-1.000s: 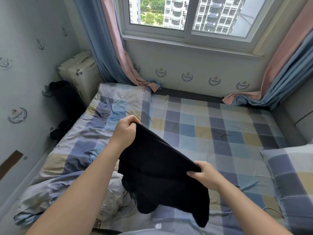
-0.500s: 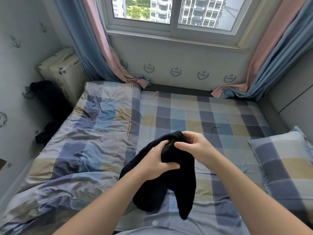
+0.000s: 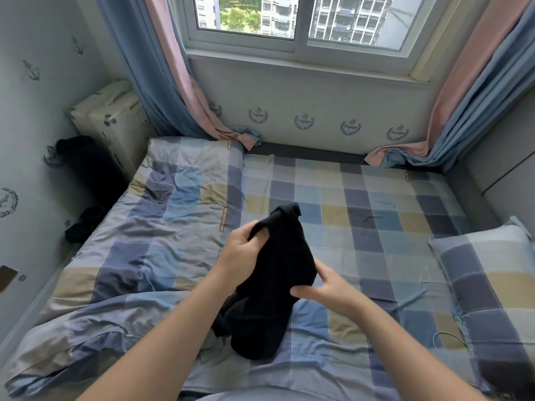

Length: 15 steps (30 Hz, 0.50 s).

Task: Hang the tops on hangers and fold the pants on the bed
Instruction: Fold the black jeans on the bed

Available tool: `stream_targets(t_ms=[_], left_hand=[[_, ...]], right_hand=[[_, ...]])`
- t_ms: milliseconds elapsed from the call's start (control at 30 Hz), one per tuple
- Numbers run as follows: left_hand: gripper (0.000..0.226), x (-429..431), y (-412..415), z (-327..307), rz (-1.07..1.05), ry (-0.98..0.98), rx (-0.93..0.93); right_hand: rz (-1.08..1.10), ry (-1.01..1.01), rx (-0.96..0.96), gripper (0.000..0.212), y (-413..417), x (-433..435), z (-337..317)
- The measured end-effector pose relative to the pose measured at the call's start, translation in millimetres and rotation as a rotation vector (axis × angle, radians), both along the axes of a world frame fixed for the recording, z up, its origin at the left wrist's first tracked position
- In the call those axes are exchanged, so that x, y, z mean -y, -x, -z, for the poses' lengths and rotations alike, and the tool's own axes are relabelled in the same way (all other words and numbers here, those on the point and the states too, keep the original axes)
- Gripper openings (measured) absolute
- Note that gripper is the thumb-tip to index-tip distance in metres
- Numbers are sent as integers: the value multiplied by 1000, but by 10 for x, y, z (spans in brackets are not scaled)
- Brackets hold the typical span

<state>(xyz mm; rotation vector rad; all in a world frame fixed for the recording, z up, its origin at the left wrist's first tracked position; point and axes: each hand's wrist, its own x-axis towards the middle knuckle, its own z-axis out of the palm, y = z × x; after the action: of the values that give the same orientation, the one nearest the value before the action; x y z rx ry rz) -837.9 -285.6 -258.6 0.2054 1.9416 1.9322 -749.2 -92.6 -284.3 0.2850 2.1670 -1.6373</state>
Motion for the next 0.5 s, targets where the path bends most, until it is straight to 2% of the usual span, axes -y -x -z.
stream_targets(t_ms=[100,167,267,367,433,500], left_hand=[[24,17,18,-56,-120,-102,108],[24,41,49,-70,-188,-119,157],[25,96,99,-31,-262,-69,175],[20,138,150,72,-281,58,129],[16,133,152,154,-233,142,87],[43,97,97,213,-161,189,61]], right_hand=[[-3,-16,41,45,-56,85,214],[83,20,27,31,-76,90,365],[254,4,4,12,-70,12,439],[361,-64,-71,19,-52,-110,330],[440,-63,-153,15,-50,-181,165],[491,-66,-233,10,-47,-243,-6]])
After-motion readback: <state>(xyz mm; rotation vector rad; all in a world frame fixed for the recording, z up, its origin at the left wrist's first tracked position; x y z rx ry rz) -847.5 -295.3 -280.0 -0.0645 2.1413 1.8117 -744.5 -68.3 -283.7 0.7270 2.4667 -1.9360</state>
